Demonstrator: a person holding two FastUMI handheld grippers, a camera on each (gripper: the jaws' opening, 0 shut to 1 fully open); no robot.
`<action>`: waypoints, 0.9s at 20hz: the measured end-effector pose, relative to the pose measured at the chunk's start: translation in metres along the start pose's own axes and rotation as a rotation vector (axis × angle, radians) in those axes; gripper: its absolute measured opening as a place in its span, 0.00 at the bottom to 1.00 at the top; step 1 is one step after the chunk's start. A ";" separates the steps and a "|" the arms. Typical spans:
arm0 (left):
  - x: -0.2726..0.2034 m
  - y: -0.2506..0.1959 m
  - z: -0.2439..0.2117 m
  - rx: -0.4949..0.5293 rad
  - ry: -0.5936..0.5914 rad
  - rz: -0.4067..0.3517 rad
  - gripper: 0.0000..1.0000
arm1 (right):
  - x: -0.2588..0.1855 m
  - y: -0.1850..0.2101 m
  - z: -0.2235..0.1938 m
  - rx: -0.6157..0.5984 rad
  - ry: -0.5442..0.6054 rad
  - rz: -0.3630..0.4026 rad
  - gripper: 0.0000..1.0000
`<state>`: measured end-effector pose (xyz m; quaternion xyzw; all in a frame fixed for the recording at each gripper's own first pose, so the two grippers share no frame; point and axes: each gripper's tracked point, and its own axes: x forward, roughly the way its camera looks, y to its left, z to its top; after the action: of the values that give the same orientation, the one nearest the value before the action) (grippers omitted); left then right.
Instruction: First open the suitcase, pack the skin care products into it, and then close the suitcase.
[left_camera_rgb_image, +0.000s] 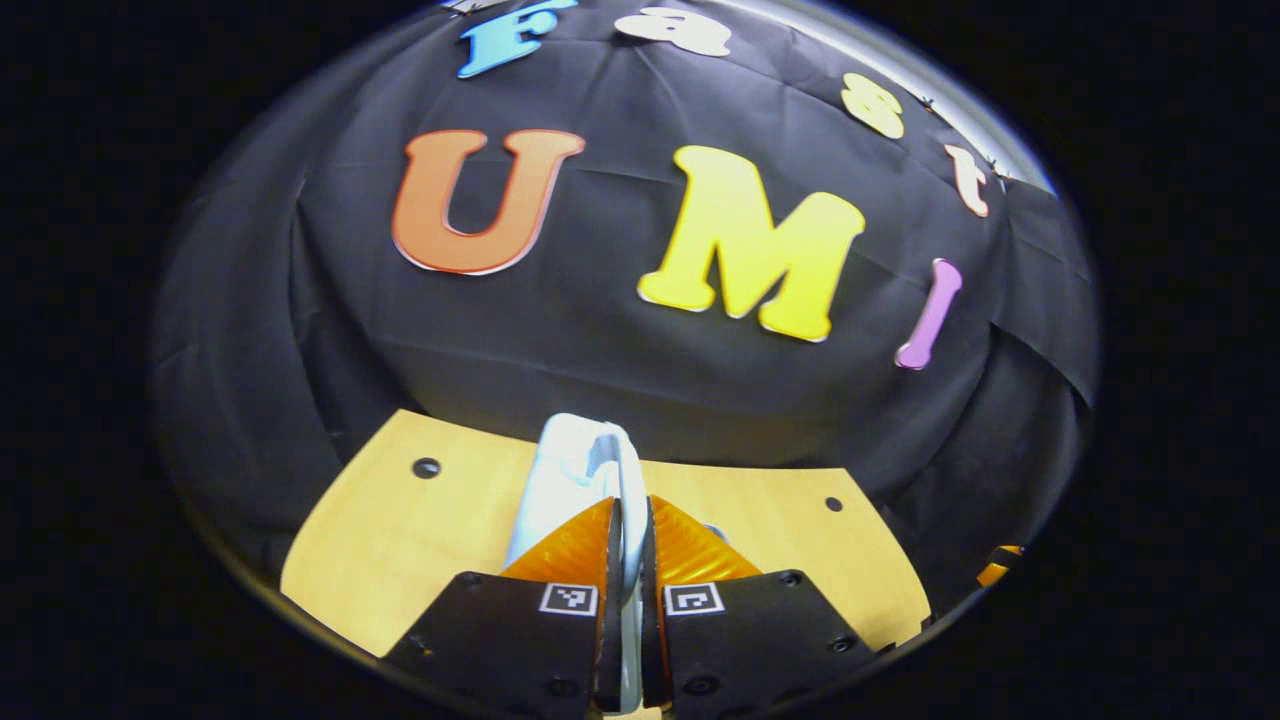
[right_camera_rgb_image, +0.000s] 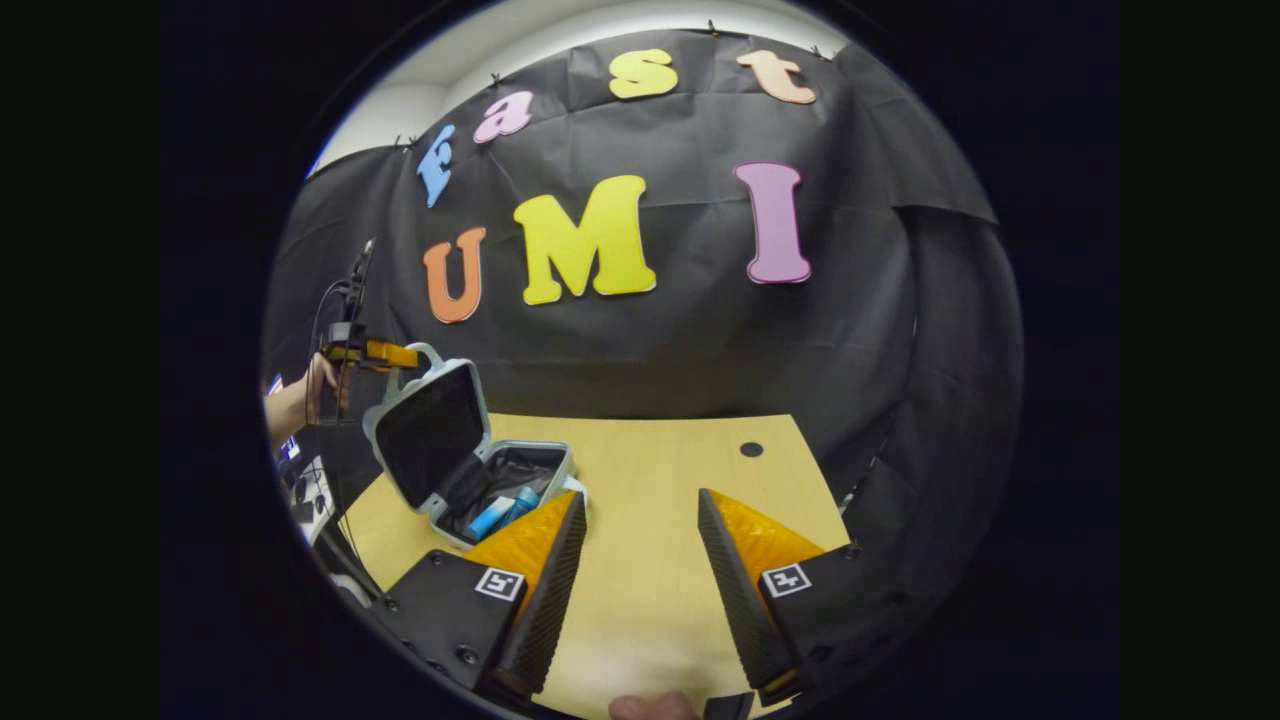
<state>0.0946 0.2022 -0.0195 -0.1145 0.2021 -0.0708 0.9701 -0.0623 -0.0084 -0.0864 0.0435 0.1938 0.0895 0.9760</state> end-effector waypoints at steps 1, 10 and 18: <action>0.006 -0.021 -0.007 0.008 0.002 -0.026 0.10 | -0.002 -0.006 0.002 0.001 -0.002 -0.014 0.68; 0.078 -0.143 -0.112 0.104 0.114 -0.149 0.10 | -0.024 -0.055 -0.006 0.020 0.018 -0.135 0.68; 0.134 -0.171 -0.201 0.155 0.233 -0.094 0.11 | -0.040 -0.085 -0.021 0.057 0.062 -0.219 0.69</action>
<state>0.1183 -0.0263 -0.2059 -0.0396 0.3016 -0.1442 0.9417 -0.0936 -0.0983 -0.1015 0.0471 0.2298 -0.0220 0.9719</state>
